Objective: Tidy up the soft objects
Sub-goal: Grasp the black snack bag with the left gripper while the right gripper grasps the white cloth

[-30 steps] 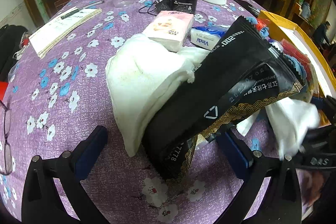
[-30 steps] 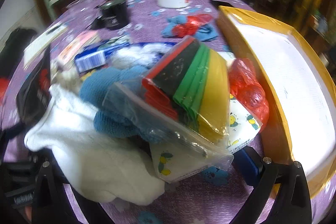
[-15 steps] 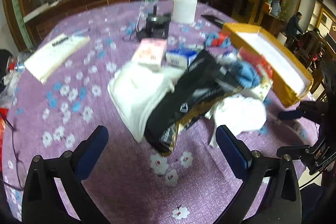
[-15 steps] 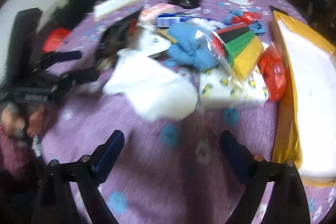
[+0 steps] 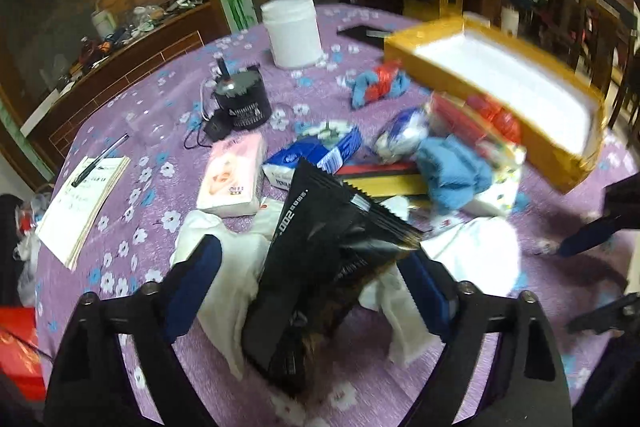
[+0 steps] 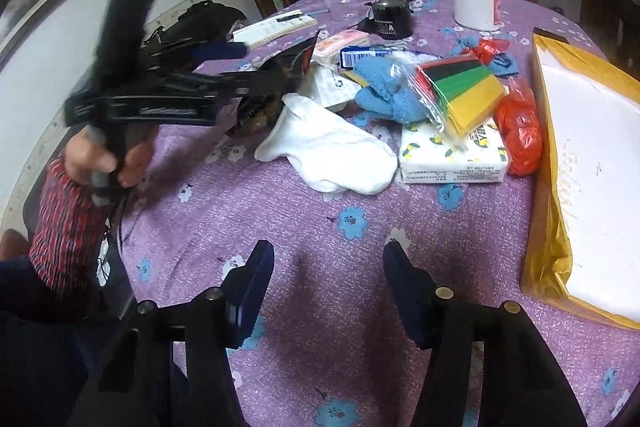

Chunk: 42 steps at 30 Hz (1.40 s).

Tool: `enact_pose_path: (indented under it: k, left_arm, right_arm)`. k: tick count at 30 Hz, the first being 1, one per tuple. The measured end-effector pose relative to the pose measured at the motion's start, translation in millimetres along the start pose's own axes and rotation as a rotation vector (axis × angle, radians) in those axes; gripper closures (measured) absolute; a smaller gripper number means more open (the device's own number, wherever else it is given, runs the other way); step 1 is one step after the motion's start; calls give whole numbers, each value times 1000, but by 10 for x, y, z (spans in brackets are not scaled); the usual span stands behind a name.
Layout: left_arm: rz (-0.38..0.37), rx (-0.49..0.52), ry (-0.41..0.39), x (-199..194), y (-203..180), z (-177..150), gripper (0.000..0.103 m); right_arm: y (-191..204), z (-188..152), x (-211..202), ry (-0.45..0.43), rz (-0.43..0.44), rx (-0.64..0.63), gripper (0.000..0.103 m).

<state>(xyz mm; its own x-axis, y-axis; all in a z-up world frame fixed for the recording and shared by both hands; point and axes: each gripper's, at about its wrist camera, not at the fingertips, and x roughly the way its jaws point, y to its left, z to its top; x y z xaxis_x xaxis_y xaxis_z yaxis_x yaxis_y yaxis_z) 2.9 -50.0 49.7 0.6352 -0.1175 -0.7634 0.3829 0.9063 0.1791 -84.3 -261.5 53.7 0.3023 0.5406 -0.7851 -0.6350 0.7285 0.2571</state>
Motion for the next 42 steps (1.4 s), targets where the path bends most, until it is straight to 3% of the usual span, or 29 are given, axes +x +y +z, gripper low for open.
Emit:
enact_pose_path:
  k: [1, 4, 6, 10, 15, 25, 27, 28, 29, 42]
  left_arm:
    - [5, 5, 29, 76, -17, -2, 49]
    - [20, -16, 15, 49, -51, -40, 58]
    - [20, -26, -19, -101, -85, -85, 59]
    - [-90, -107, -64, -413, 0, -183, 59]
    - [-165, -165, -82, -552, 66, -292, 59]
    - [-205, -244, -113, -562, 140, -409, 59]
    - [-206, -247, -120, -569, 137, -413, 59]
    - [-209, -254, -124, -576, 138, -409, 59]
    - [-213, -261, -129, -583, 141, -403, 59]
    - [-264, -277, -171, -717, 57, -191, 59]
  right_arm:
    - [-5, -11, -20, -2, 5, -3, 44]
    - [19, 0, -53, -5, 9, -19, 44]
    - [43, 11, -69, -8, 11, -38, 44]
    - [129, 85, -77, -6, 2, -96, 44]
    - [142, 293, 47, 14, -30, -125, 44]
    - [198, 589, 593, 56, -110, -151, 45]
    - [200, 560, 633, 55, -128, -156, 60]
    - [199, 540, 626, 51, -130, -156, 79]
    - [187, 525, 603, 48, -114, -145, 90]
    - [-25, 394, -49, -124, 25, -6, 93]
